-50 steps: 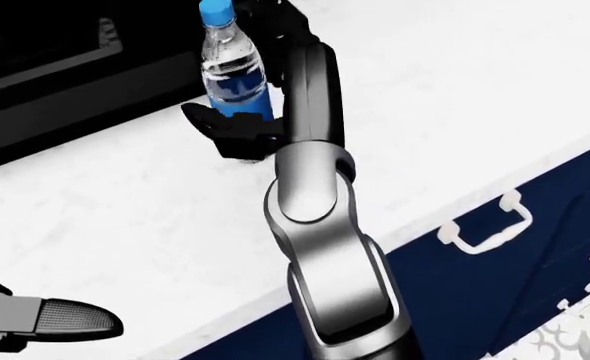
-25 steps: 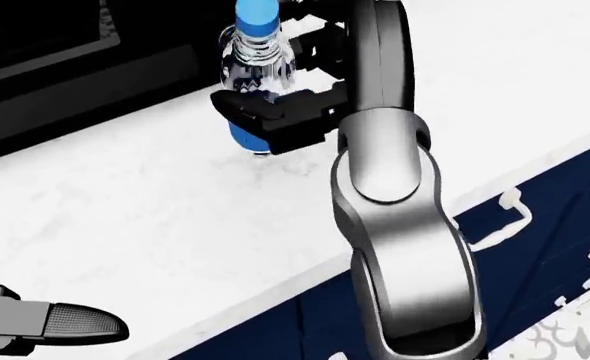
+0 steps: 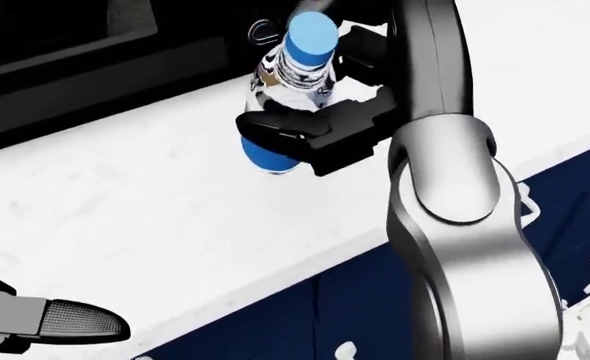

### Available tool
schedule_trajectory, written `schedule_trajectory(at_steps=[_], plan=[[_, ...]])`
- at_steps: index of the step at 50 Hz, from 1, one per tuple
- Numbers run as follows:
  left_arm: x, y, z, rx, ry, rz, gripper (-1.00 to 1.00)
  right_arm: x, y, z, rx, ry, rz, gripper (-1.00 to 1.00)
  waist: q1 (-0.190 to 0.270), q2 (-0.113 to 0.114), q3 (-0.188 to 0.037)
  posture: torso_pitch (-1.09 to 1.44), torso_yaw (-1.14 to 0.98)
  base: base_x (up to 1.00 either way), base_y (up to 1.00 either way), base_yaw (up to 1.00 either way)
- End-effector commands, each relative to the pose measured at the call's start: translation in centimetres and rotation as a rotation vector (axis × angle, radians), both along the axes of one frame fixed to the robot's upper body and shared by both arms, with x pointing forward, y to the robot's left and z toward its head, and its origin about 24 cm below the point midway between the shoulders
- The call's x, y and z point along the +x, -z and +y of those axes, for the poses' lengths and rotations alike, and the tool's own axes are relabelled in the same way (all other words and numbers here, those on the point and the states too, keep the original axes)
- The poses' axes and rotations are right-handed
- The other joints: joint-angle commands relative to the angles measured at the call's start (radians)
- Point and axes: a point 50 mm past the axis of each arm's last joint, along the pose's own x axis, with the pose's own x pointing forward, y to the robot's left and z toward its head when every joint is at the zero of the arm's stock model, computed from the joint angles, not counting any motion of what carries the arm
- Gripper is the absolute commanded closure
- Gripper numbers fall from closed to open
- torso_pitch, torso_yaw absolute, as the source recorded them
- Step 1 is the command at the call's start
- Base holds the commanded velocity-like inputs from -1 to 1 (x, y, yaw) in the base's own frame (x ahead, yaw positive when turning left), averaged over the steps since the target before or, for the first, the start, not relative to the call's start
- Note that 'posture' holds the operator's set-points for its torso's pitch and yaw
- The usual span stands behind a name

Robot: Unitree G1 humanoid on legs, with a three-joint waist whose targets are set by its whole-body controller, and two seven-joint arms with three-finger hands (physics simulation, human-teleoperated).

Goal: Move the drinks to the dining counter.

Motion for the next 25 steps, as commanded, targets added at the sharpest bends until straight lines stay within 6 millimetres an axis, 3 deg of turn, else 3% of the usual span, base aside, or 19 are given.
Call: schedule_trajectory(at_steps=[1,4,5,8,9,10,14,16,17,18,19,21,25], plan=[[-0.26,-1.0,0.35,-0.004,-0.027,-0.073,-1.0,-1.0,-1.9,0.83,0.012,-0.056,-0.12,1.0,0.008,0.002,-0.024,0.0,0.0,-0.55,0.06,0.0],[-0.22,-0.83,0.27,-0.004,-0.026,-0.073,-1.0,-1.09,-1.9,0.9,0.015,-0.064,-0.126,1.0,0.017,0.05,-0.01,0.0,0.0,-0.55,0.07,0.0],[-0.23,-0.85,0.27,-0.004,-0.026,-0.073,-1.0,-1.11,-1.91,0.92,0.016,-0.065,-0.127,1.0,0.02,0.092,-0.021,0.0,0.0,-0.55,0.08,0.0],[-0.28,-0.88,0.35,-0.006,-0.027,-0.074,-1.0,-1.28,-1.86,0.98,0.014,-0.069,-0.14,1.0,0.032,0.075,-0.035,0.0,0.0,-0.33,0.19,0.0],[-0.28,-0.81,0.35,-0.005,-0.027,-0.073,-1.0,-1.34,-1.84,0.97,0.023,-0.073,-0.143,1.0,0.046,0.046,0.006,0.0,0.0,0.0,0.0,0.59],[-0.29,-0.81,0.36,-0.005,-0.027,-0.073,-1.0,-1.36,-1.81,1.01,0.027,-0.076,-0.141,1.0,0.049,0.051,0.008,0.0,0.0,0.0,0.0,1.0],[-0.29,-0.79,0.39,-0.008,-0.028,-0.073,-1.0,-1.38,-1.84,1.06,0.034,-0.078,-0.141,1.0,0.043,0.0,-0.002,0.0,0.0,0.0,0.0,1.0],[-0.29,-0.8,0.42,-0.007,-0.029,-0.074,-1.0,-1.44,-1.87,1.12,0.034,-0.08,-0.142,1.0,0.036,-0.051,0.003,0.0,0.0,0.0,0.0,1.0],[-0.29,-0.81,0.44,-0.007,-0.029,-0.074,-1.0,-1.46,-1.89,1.12,0.035,-0.08,-0.142,1.0,0.035,-0.1,-0.011,0.0,0.0,0.0,0.0,1.0],[-0.3,-0.82,0.46,-0.008,-0.03,-0.074,-1.0,-1.46,-1.88,1.09,0.036,-0.08,-0.143,1.0,0.052,-0.082,0.02,0.0,0.0,0.0,0.0,1.0],[-0.3,-0.8,0.46,-0.007,-0.03,-0.074,-1.0,-1.47,-1.91,1.06,0.038,-0.079,-0.145,1.0,0.04,-0.073,0.02,0.0,0.0,0.0,0.0,1.0],[-0.29,-0.82,0.46,-0.007,-0.03,-0.073,-1.0,-1.45,-1.89,1.05,0.043,-0.08,-0.146,1.0,0.054,-0.063,-0.003,0.0,0.0,0.0,0.0,1.0],[-0.35,-0.95,0.55,-0.007,-0.031,-0.075,-1.0,-1.57,-1.98,1.13,0.044,-0.081,-0.151,1.0,0.047,-0.023,0.011,0.0,0.0,0.0,0.0,1.0]])
